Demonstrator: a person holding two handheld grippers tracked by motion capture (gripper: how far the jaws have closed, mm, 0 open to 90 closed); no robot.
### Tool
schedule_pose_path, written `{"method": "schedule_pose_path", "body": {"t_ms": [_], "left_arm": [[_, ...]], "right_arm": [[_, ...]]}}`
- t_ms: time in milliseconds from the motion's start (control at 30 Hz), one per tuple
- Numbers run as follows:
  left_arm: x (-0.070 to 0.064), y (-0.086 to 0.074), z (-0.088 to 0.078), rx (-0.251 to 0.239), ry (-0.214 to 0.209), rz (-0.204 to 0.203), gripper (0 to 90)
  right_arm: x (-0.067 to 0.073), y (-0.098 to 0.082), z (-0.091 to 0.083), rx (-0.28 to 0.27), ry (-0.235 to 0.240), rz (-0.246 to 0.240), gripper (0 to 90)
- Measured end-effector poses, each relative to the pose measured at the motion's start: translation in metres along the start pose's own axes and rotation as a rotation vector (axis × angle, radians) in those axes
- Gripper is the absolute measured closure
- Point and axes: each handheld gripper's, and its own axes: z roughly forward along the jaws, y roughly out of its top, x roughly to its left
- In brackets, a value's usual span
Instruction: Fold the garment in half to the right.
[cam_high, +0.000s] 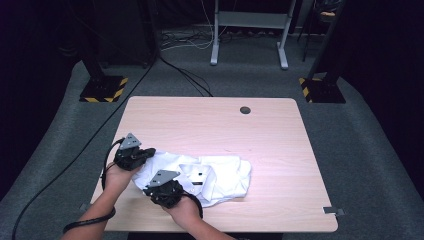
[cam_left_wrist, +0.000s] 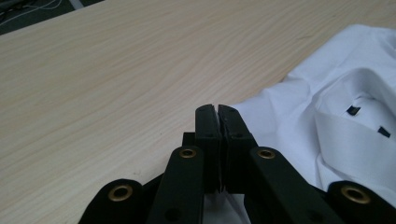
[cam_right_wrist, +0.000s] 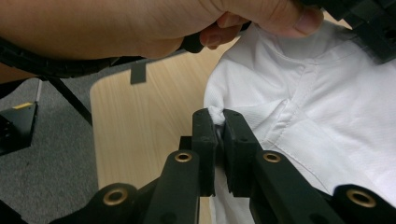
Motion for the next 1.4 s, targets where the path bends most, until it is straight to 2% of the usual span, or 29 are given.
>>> {"method": "schedule_pose_path", "body": {"t_ms": [267, 433, 567, 733, 867, 1100, 1233, 1300, 1400], "left_arm": [[0.004, 0.025, -0.021, -0.015, 0.023, 0.011, 87.5], [0.005, 0.036, -0.03, -0.013, 0.036, 0.023, 87.5], [0.007, 0.041, -0.034, -0.014, 0.034, 0.018, 87.6], [0.009, 0.048, -0.037, -0.005, 0.038, 0.015, 87.6], [0.011, 0.057, -0.045, 0.008, 0.057, 0.028, 87.6], [0.009, 0.08, -0.061, 0.043, 0.089, 0.053, 87.6], [0.002, 0.089, -0.057, 0.069, 0.101, 0.064, 87.5], [-0.003, 0.091, -0.05, 0.091, 0.112, 0.073, 87.5], [-0.01, 0.092, -0.038, 0.109, 0.107, 0.071, 87.5]], "right_arm": [[0.001, 0.024, -0.01, -0.044, 0.006, -0.02, 84.7], [0.001, 0.036, -0.016, -0.073, 0.015, -0.017, 84.7], [0.0, 0.044, -0.02, -0.085, 0.027, -0.005, 84.7], [-0.001, 0.055, -0.023, -0.093, 0.041, -0.007, 84.7], [0.0, 0.064, -0.026, -0.104, 0.044, -0.019, 84.7], [0.003, 0.079, -0.031, -0.136, 0.046, -0.046, 84.8], [-0.001, 0.075, -0.038, -0.164, 0.05, -0.034, 84.8], [-0.004, 0.07, -0.041, -0.167, 0.049, -0.019, 84.8], [-0.008, 0.062, -0.044, -0.163, 0.037, -0.009, 84.8]]}}
